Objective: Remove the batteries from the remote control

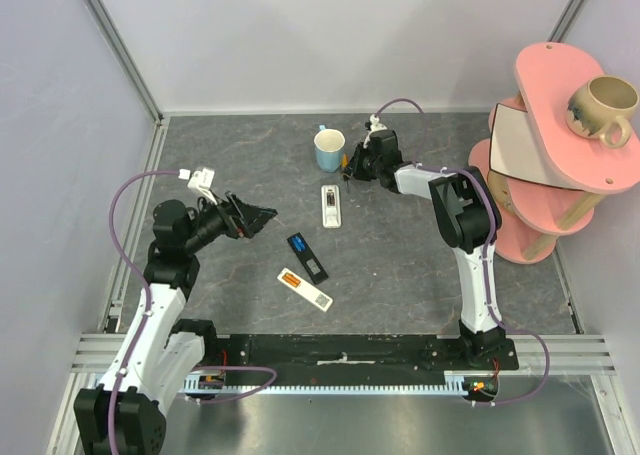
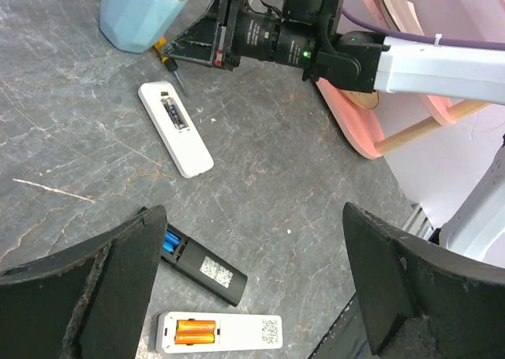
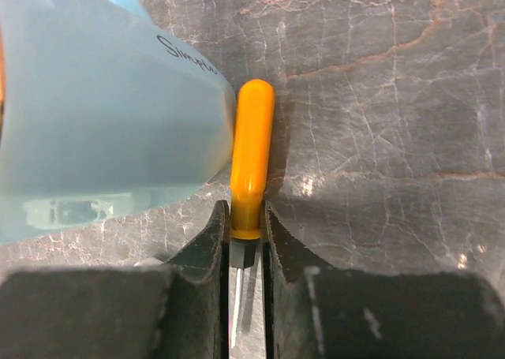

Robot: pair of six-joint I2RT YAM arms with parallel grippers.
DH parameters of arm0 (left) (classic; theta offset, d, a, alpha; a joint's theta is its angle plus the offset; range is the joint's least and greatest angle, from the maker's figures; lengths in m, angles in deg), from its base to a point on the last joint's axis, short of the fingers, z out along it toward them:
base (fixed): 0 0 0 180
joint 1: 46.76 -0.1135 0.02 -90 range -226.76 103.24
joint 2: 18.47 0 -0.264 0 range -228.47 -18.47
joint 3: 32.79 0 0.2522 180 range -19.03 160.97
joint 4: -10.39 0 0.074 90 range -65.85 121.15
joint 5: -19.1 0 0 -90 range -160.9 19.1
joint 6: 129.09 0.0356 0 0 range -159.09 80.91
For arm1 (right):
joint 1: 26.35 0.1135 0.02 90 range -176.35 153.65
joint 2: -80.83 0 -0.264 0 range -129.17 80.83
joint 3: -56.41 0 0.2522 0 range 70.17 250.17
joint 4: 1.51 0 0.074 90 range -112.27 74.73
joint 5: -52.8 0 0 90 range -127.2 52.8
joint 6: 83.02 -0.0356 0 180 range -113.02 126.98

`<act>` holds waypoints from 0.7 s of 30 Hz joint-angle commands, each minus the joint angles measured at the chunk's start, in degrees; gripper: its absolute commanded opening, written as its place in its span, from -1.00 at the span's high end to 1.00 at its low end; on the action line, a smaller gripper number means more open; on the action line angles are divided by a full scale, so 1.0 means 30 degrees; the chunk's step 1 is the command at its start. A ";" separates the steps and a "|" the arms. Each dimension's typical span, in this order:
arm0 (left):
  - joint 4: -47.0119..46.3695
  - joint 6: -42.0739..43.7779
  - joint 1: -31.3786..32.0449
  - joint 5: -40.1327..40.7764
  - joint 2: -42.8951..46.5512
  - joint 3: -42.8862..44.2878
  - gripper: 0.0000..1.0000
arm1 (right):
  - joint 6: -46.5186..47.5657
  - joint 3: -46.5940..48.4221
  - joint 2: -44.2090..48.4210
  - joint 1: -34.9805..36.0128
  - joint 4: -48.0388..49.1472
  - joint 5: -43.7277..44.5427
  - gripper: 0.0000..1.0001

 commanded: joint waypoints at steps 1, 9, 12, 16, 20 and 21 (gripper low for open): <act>0.1142 0.1124 0.0732 0.0377 -0.0161 0.0575 -0.96 | 0.0748 -0.1843 0.0324 0.0079 -0.2755 0.1982 0.74; 0.3342 0.2152 0.5413 0.3952 -0.1625 0.1368 -0.96 | 0.0398 -0.7518 0.4184 0.0108 -0.2464 0.1750 0.93; 0.3313 0.2093 0.7113 0.5505 -0.1773 0.1162 -0.96 | 0.0222 -1.0300 0.6262 0.0517 -0.2404 0.1836 0.92; 0.3225 0.1977 0.8554 0.6590 -0.1803 0.0782 -0.96 | -0.0042 -1.3473 0.9197 0.0987 -0.1586 0.2540 0.46; 0.3254 0.1976 0.9259 0.6885 -0.1248 0.0255 -0.93 | 0.0425 -1.3978 1.0813 0.1104 -0.1611 0.3477 -0.32; 0.3834 0.2034 0.9289 0.7030 -0.1130 0.0370 -0.93 | 0.0774 -1.3280 1.0698 0.1104 -0.2280 0.3913 -0.34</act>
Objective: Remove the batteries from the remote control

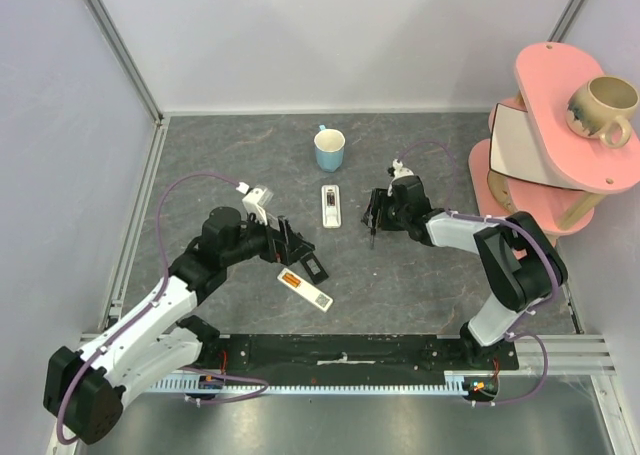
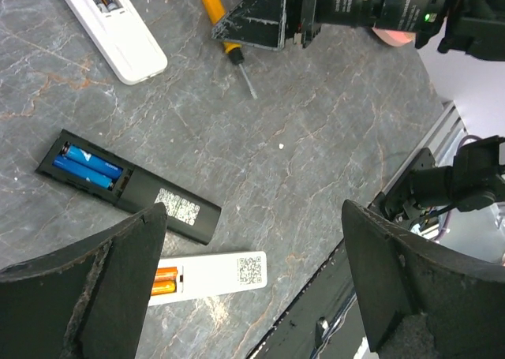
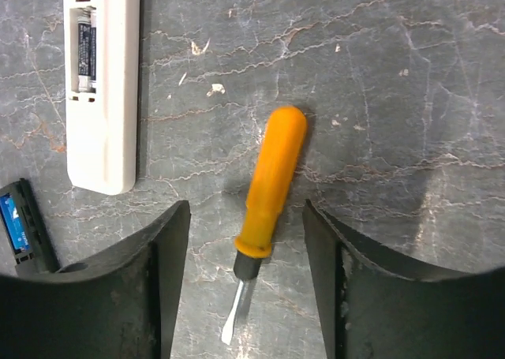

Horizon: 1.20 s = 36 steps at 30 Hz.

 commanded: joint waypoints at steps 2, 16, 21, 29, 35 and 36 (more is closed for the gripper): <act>0.1326 0.0927 0.0466 0.1364 0.0875 0.0421 -0.93 | 0.1266 0.1051 -0.0363 0.0194 -0.3453 0.2140 -0.36; 0.4757 0.1338 0.0818 0.2712 0.2458 0.1245 -0.93 | 0.2175 0.3605 -0.4319 0.2215 -0.6913 0.6156 0.95; 0.4992 0.1251 0.0906 0.2244 0.2634 0.1333 -0.93 | 0.2118 0.3458 -0.3561 0.2363 -0.6564 0.5105 1.00; 0.3911 0.0900 0.0935 -0.0127 0.2547 0.1363 -0.95 | 0.0246 0.0246 0.2550 0.2363 -0.2379 0.1614 1.00; 0.2095 0.0255 0.1664 -0.1125 0.0645 0.1742 -0.92 | -0.2390 -0.2750 0.7565 0.2363 0.1171 -0.0055 1.00; 0.1831 0.0226 0.1871 -0.1213 0.0207 0.1888 -0.91 | -0.2510 -0.2840 0.8039 0.2363 0.1057 -0.0085 1.00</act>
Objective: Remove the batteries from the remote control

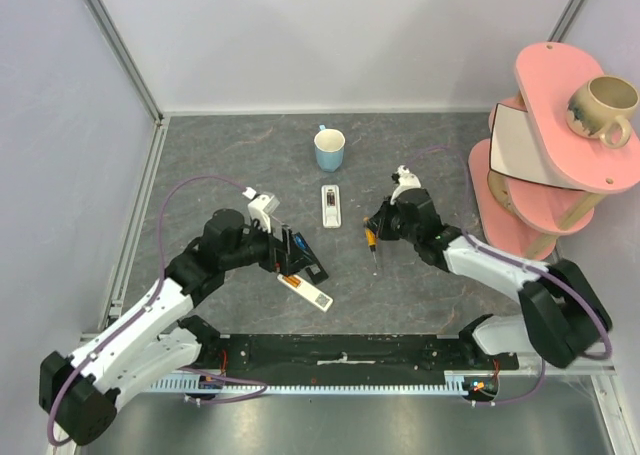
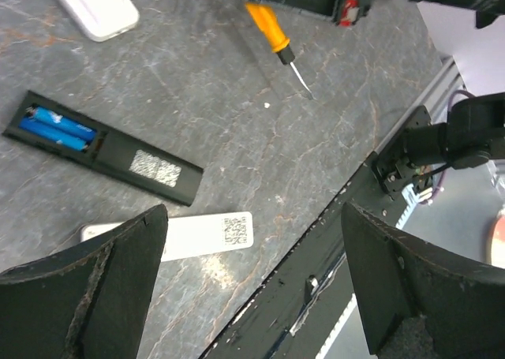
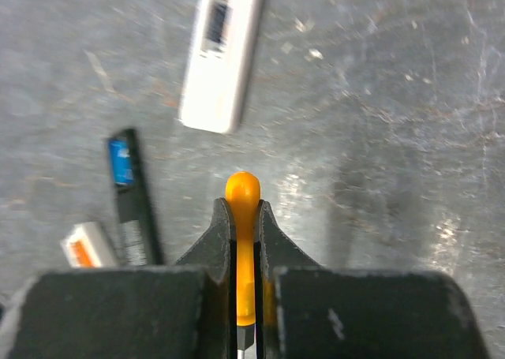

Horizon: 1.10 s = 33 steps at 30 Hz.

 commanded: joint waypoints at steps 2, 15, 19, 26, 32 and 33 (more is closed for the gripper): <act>-0.2767 -0.0321 0.1507 -0.1265 -0.2904 0.1898 -0.91 | -0.1973 -0.0576 0.3721 0.0039 0.2061 -0.1157 1.00; -0.7779 -0.1169 0.4677 -0.1060 -1.1224 0.6411 -0.91 | -0.2763 -0.0282 0.7860 0.0039 0.0359 -0.0892 1.00; -0.8483 -0.1375 0.4677 -0.0533 -1.2166 0.7027 -0.79 | -0.3260 -0.0457 0.8416 0.0039 0.0505 -0.1126 1.00; -1.0066 -0.1551 0.4677 -0.0679 -1.3191 0.7526 -0.70 | -0.4549 -0.1717 0.9676 0.0039 0.2056 -0.1682 1.00; -1.3019 -0.2165 0.4648 -0.1615 -1.3719 0.6707 -0.05 | -0.4989 -0.2536 1.0379 0.0068 0.2495 -0.1887 1.00; -1.3230 -0.2254 0.4648 -0.1964 -1.3778 0.6503 0.06 | -0.5251 -0.2683 1.0438 0.0039 0.2643 -0.1888 1.00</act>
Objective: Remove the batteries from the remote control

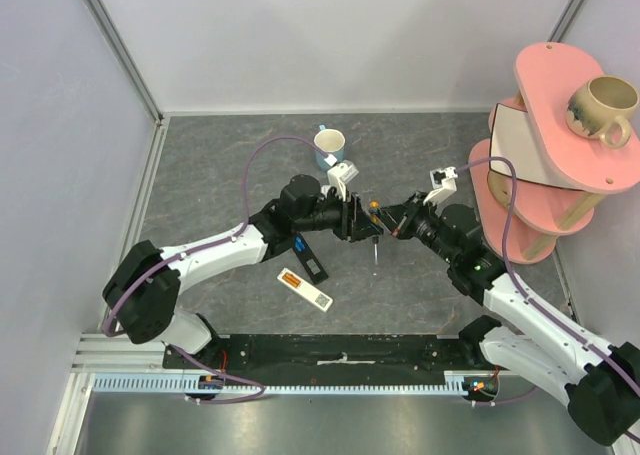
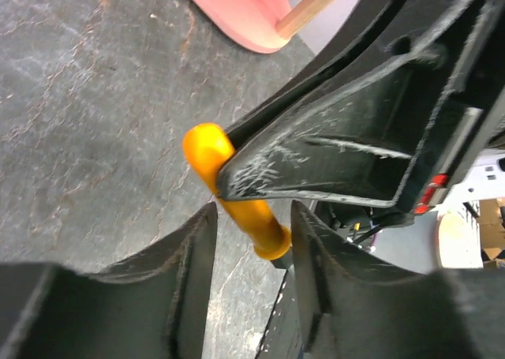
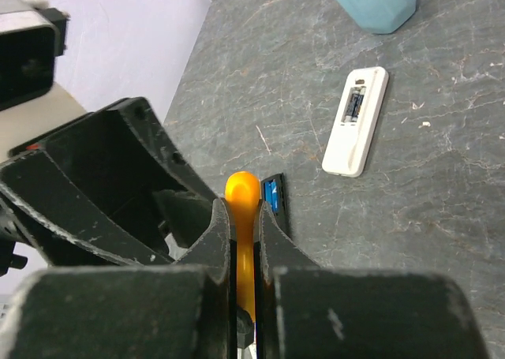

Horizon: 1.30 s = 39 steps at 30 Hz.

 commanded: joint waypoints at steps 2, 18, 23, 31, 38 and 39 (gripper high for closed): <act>-0.3259 -0.0776 0.0014 -0.1152 -0.0322 -0.0385 0.51 | -0.1225 -0.0834 0.0873 0.0024 0.1544 -0.0387 1.00; 0.1309 0.2211 -0.0045 0.2302 0.3631 -0.2143 0.96 | 0.0093 0.0160 -0.0063 -0.0005 0.0842 -0.0826 -0.59; 0.2835 0.2593 -0.0045 0.2890 0.4392 -0.2054 0.96 | -0.0287 0.0513 -0.1467 0.0053 0.1861 -0.2318 -0.33; 0.2923 0.2477 -0.0045 0.2363 0.4278 -0.1762 0.96 | -0.0817 0.0424 -0.3343 0.0170 0.3772 -0.4312 -0.05; 0.2776 0.2418 -0.0015 0.2129 0.3955 -0.1557 0.96 | -0.0728 0.0541 -0.4017 0.0405 0.4240 -0.5160 0.45; 0.2747 0.2389 -0.0015 0.2129 0.3955 -0.1557 0.96 | -0.0670 0.0600 -0.4309 0.0434 0.4328 -0.5308 0.65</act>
